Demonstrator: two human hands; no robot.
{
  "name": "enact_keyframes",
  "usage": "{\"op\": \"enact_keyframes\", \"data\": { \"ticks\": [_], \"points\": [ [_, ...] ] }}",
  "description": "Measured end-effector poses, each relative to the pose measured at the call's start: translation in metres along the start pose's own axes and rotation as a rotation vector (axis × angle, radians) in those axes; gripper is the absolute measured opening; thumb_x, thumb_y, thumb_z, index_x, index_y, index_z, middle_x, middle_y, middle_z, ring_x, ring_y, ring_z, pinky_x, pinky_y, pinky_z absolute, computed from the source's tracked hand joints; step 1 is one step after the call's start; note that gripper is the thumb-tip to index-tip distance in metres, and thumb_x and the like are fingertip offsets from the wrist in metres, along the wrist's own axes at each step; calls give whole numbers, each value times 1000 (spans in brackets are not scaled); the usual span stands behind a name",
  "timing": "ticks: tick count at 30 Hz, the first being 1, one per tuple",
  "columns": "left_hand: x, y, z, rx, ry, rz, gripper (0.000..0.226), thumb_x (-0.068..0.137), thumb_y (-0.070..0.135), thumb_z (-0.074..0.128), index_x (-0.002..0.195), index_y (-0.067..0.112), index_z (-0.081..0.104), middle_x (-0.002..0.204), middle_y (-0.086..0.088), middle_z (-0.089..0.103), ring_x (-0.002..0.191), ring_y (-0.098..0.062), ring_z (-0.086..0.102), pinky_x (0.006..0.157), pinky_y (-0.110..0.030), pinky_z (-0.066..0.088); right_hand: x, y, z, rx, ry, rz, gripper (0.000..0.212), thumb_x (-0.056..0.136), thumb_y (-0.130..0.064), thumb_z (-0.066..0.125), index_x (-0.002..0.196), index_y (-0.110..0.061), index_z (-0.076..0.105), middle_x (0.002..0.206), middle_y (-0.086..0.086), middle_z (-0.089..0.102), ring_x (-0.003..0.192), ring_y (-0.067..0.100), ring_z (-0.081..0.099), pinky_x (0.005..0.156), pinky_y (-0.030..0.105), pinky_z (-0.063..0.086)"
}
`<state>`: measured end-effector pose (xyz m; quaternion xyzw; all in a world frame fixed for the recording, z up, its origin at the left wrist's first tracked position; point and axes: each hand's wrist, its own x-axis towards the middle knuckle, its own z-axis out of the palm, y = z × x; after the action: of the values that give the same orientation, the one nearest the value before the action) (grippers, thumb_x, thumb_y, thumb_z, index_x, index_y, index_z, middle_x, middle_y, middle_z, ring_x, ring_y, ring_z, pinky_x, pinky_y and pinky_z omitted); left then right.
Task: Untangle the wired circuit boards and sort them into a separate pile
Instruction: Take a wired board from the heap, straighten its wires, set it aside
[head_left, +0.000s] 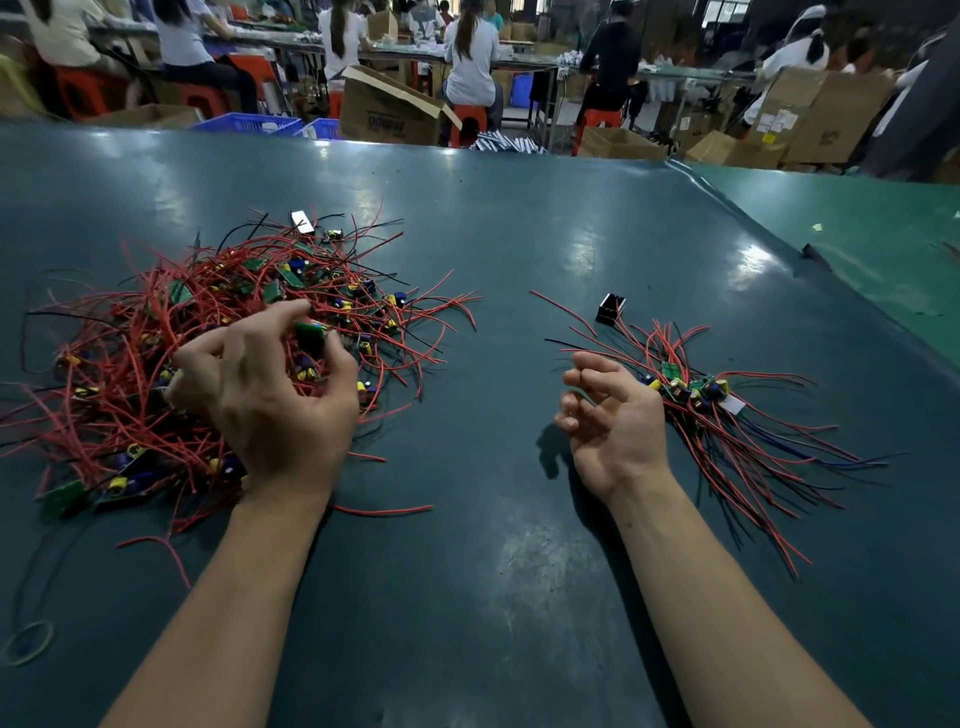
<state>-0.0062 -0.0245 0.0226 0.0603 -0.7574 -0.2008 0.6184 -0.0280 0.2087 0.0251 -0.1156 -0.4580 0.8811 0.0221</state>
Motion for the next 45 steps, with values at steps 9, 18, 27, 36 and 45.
{"op": "enact_keyframes", "data": {
  "ticks": [9,18,27,36,45],
  "points": [
    [-29,55,1,-686,-239,353,47,80,-2,74,122,2,52,107,-10,63,96,-19,63,84,-33,52,-14,6,7,-260,-469,226,23,88,-25,59,101,-10,71,89,9,69,61,16,61,40,20,36],
    [-34,56,6,-939,-708,-464,56,73,19,82,123,15,57,91,4,71,90,-14,70,81,-29,54,-20,17,8,-361,-299,-59,12,91,-7,63,94,-10,74,83,9,74,55,14,63,41,21,48],
    [-21,50,18,-1015,-488,-846,8,80,-1,74,85,1,69,76,-8,73,73,-25,74,66,-28,59,-21,14,12,-287,-111,-166,12,91,-12,66,82,-6,69,78,11,75,53,20,68,40,21,49],
    [-29,62,10,-860,-816,-552,26,75,9,79,100,9,73,88,4,76,81,-9,71,77,-19,53,-24,21,12,-290,-182,-108,24,89,-17,70,65,-17,73,74,13,73,53,21,68,38,21,44],
    [-28,65,9,-1085,-870,-735,26,76,1,73,100,-4,64,80,-4,75,70,-13,72,69,-18,54,-23,23,8,-364,-166,-156,20,87,-19,72,68,-13,75,60,7,66,42,11,48,40,19,38]
  ]
}}
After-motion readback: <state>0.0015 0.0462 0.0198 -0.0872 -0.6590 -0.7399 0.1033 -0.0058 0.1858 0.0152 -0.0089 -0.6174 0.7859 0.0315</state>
